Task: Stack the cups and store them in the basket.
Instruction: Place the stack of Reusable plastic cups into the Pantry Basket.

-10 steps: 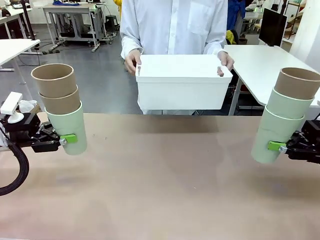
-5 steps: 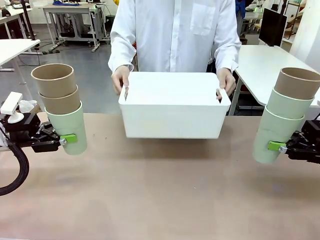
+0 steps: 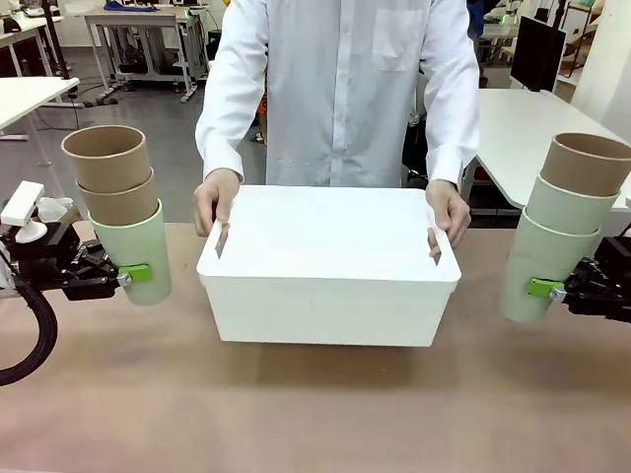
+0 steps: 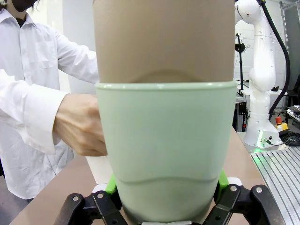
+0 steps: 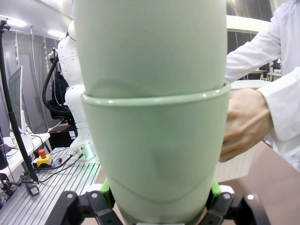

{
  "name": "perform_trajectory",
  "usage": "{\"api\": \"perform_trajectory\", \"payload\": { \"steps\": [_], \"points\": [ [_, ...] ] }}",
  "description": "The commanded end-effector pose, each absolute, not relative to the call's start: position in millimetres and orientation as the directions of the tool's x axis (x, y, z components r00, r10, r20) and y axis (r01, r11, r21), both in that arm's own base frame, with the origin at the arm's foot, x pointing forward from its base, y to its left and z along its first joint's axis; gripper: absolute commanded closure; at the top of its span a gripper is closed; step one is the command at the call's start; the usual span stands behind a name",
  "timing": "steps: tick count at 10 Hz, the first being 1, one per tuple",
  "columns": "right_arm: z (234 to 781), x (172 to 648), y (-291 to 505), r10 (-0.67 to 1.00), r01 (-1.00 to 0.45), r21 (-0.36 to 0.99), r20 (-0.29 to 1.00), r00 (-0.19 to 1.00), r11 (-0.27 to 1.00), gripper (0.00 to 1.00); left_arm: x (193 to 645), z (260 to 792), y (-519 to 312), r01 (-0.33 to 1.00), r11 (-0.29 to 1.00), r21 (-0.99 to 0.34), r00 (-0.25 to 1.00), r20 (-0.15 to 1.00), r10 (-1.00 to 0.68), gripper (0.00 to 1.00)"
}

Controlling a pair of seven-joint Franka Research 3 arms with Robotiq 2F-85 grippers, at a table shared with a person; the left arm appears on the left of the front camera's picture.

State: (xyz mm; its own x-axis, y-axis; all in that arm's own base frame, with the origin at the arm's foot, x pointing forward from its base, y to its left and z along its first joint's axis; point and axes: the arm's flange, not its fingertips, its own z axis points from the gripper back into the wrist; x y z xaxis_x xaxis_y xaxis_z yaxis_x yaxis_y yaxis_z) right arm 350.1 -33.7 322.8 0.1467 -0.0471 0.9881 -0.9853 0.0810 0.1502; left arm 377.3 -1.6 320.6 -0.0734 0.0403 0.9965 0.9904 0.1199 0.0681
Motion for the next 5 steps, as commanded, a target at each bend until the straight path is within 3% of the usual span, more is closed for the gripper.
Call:
{"api": "perform_trajectory", "payload": {
  "steps": [1,5],
  "points": [
    [327.2,351.9,-32.2,-0.055,-0.986,0.139,0.989,0.135,0.088,0.15,375.1,323.1,-3.5,0.990,0.115,0.085,-0.090,0.995,0.044,0.15],
    [327.2,351.9,-32.2,-0.055,-0.986,0.139,0.989,0.135,0.088,0.15,375.1,323.1,-3.5,0.990,0.115,0.085,-0.090,0.995,0.044,0.15]
  ]
}}
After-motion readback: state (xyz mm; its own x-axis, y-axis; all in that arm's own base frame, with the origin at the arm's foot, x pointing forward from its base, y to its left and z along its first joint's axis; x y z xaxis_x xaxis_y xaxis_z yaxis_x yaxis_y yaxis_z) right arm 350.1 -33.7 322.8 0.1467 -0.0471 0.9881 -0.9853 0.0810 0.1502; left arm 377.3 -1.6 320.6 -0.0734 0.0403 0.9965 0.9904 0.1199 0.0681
